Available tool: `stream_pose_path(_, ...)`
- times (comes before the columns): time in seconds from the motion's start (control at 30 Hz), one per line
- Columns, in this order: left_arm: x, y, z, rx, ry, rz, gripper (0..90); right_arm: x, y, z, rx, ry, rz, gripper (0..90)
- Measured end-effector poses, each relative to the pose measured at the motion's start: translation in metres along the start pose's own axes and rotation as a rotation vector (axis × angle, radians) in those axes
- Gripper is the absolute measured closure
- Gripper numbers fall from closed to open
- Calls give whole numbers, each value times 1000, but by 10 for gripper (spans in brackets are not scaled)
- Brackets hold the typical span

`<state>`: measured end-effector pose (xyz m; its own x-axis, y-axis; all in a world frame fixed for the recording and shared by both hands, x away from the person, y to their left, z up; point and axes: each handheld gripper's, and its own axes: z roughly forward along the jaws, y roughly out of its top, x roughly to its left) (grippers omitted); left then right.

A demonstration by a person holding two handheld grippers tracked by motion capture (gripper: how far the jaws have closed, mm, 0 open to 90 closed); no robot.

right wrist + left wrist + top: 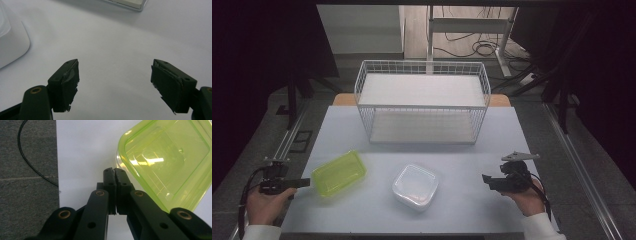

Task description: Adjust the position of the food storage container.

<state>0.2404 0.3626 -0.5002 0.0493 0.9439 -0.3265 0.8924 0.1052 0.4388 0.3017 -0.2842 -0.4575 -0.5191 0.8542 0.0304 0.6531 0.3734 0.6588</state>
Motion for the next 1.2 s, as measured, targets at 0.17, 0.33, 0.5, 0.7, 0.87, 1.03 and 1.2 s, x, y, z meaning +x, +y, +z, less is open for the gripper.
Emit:
stream_pose_path(0.17,2,2,4,17,2,1,887,-1,-1,0,6,-14,-1,226)
stream_pose_path(0.33,-1,5,7,21,5,6,893,-2,0,2,10,-18,3,226)
stream_pose_path(0.5,-3,9,9,17,-2,7,894,-2,0,2,13,-28,14,223)
stream_pose_path(0.7,-8,17,14,16,-17,21,894,-4,0,1,14,-32,21,223)
stream_pose_path(0.87,-15,26,21,16,-23,33,893,-2,0,2,17,-29,17,218)
stream_pose_path(1.03,-23,33,29,33,-36,55,893,-3,0,2,20,-31,20,215)
stream_pose_path(1.2,-32,35,35,49,-48,75,893,-4,0,2,20,-30,24,214)
